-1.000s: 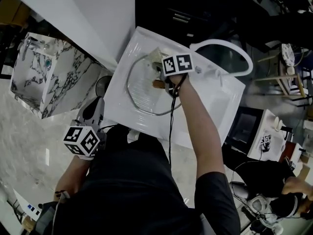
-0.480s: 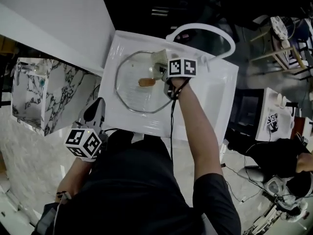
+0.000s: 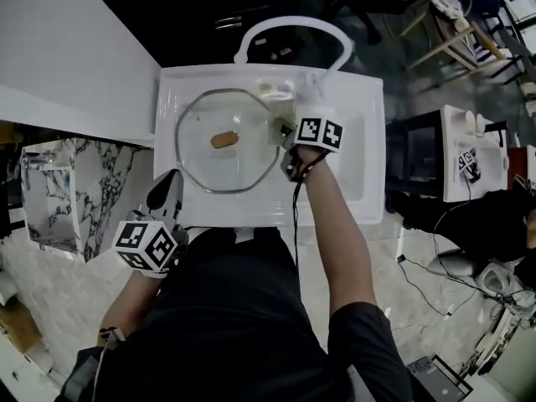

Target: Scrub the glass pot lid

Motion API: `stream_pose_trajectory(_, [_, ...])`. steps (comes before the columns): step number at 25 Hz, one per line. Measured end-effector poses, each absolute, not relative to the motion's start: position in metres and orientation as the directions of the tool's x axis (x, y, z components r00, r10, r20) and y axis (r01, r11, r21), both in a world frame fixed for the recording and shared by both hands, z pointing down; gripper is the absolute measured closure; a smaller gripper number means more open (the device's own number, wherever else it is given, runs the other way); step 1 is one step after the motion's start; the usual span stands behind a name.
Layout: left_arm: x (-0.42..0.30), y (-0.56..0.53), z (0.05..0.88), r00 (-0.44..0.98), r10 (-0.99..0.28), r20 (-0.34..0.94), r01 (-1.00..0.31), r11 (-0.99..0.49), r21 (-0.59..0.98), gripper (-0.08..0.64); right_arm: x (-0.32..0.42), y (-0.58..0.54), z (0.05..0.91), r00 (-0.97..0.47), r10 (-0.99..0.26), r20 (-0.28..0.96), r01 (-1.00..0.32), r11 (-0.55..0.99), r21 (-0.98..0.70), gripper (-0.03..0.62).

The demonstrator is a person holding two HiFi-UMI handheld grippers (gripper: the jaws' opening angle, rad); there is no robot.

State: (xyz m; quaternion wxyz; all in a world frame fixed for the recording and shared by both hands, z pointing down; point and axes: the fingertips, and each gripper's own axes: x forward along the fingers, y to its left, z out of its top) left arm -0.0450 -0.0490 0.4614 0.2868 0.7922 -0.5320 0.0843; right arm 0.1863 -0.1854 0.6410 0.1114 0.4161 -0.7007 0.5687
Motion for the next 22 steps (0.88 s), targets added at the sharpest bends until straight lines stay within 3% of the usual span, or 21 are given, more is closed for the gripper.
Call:
stream_pose_trajectory(4, [-0.03, -0.05, 0.458, 0.449, -0.782, 0.433, -0.88, -0.304, 0.364, 0.56, 0.21, -0.173, 0.643, -0.607, -0.487, 0.628, -0.707, -0.03, -0.707, 0.526])
stream_pose_trajectory(7, [-0.028, -0.05, 0.456, 0.452, -0.785, 0.424, -0.877, -0.304, 0.372, 0.56, 0.203, -0.167, 0.628, -0.632, -0.512, 0.582, -0.687, 0.024, -0.726, 0.526])
stream_pose_trajectory(13, [-0.048, -0.042, 0.455, 0.399, -0.818, 0.414, -0.888, -0.232, 0.397, 0.56, 0.127, -0.147, 0.61, -0.768, -0.401, 0.5, -0.598, 0.167, -0.784, 0.526])
stream_pose_trajectory(22, [-0.094, -0.023, 0.461, 0.299, -0.854, 0.425, -0.906, -0.114, 0.407, 0.56, 0.085, -0.126, 0.621, -0.812, -0.351, 0.466, -0.54, 0.148, -0.829, 0.526])
